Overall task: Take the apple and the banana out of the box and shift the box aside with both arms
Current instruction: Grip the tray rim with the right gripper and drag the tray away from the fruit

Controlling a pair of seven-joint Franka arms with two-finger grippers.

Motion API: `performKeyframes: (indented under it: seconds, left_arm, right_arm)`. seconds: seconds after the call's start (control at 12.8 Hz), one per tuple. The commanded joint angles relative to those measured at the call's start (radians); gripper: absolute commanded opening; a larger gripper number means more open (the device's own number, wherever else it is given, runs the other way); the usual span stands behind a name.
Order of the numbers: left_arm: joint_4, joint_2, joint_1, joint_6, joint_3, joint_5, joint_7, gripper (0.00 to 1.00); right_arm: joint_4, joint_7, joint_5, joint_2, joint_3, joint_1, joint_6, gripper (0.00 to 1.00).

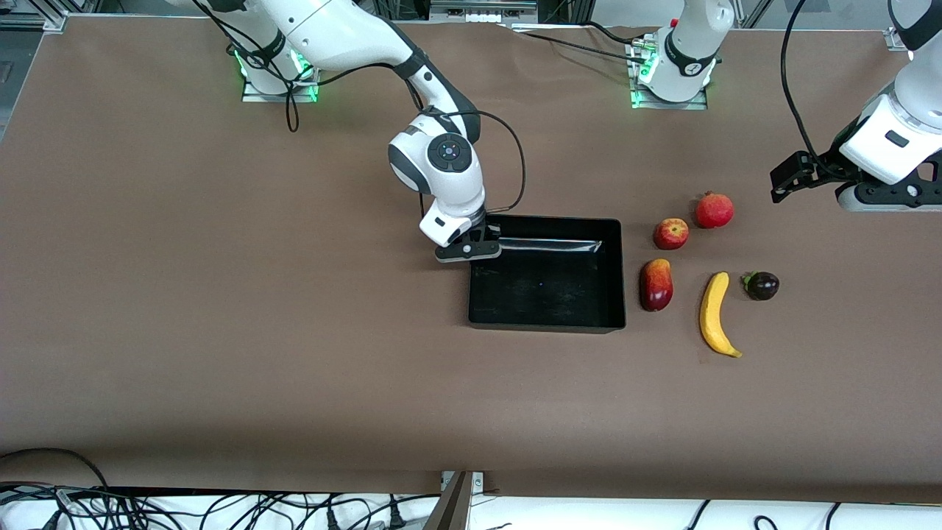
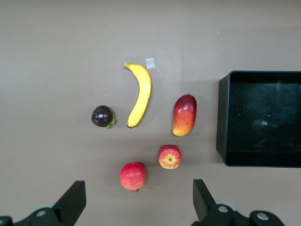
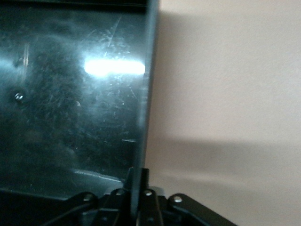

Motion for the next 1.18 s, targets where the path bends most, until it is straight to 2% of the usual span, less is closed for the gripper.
performKeyframes:
  seconds: [0.0, 0.24, 0.39, 0.55, 0.78, 1.1]
  left_arm:
    - [0.024, 0.005, -0.003, -0.024, 0.001, -0.008, 0.023, 1.0]
    - [0.029, 0.005, -0.003, -0.024, 0.001, -0.008, 0.021, 1.0]
    - [0.03, 0.005, -0.003, -0.026, 0.001, -0.008, 0.02, 1.0]
    - [0.03, 0.005, -0.004, -0.026, -0.013, -0.008, 0.015, 1.0]
    - [0.032, 0.004, -0.004, -0.026, -0.032, -0.008, 0.012, 1.0]
    - [0.036, 0.004, -0.004, -0.026, -0.052, -0.007, 0.012, 1.0]
  right_arm:
    - [0.009, -0.03, -0.009, -0.09, -0.028, -0.01, -0.134, 0.0]
    - [0.008, -0.243, 0.015, -0.19, -0.031, -0.129, -0.283, 0.0]
    - [0.005, -0.469, 0.096, -0.241, -0.034, -0.232, -0.346, 0.0]
    - [0.003, -0.632, 0.113, -0.272, -0.037, -0.35, -0.41, 0.0]
    - [-0.015, -0.829, 0.123, -0.276, -0.07, -0.487, -0.429, 0.0]
    - [-0.058, -0.955, 0.146, -0.276, -0.08, -0.634, -0.412, 0.0]
